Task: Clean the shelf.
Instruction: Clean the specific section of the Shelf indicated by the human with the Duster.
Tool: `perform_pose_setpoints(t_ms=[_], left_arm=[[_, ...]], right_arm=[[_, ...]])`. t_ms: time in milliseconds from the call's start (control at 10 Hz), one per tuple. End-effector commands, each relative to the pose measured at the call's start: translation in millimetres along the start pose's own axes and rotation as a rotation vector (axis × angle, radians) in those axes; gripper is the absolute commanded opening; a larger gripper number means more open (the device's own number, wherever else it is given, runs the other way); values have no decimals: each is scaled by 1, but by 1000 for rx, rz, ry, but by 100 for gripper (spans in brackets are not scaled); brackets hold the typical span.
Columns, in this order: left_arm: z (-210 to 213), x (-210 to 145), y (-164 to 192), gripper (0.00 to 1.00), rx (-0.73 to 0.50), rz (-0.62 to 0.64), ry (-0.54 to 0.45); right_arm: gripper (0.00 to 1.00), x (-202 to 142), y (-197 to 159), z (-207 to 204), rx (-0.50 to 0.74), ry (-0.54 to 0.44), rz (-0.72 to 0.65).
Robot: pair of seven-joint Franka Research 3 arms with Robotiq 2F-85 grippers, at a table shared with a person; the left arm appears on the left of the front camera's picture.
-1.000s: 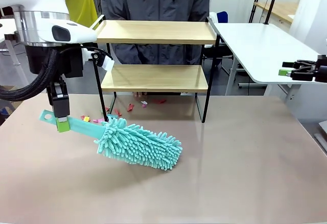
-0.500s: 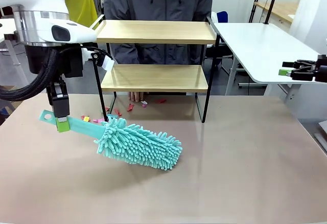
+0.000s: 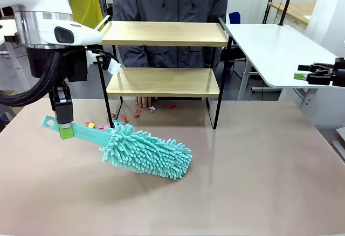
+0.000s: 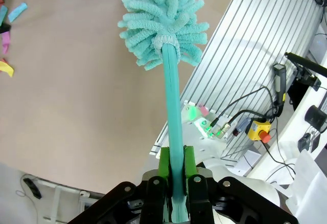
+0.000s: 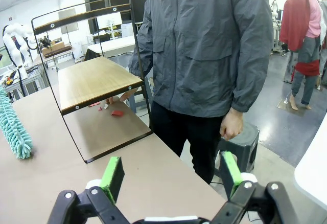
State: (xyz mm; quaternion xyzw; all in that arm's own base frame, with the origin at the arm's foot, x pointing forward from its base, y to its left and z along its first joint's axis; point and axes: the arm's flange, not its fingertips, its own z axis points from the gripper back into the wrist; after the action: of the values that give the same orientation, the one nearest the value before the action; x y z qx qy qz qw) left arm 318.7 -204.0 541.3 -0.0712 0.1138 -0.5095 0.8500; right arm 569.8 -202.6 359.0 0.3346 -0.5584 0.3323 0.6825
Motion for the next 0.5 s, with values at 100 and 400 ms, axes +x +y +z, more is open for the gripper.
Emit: perform_pose_setpoints(t_ms=[100, 400], left_arm=[[5, -1, -1, 13, 2, 15, 6], [0, 0, 0, 13, 0, 0, 0]], right_arm=[[100, 2, 1, -2, -4, 3, 4], [100, 2, 1, -2, -4, 3, 4]])
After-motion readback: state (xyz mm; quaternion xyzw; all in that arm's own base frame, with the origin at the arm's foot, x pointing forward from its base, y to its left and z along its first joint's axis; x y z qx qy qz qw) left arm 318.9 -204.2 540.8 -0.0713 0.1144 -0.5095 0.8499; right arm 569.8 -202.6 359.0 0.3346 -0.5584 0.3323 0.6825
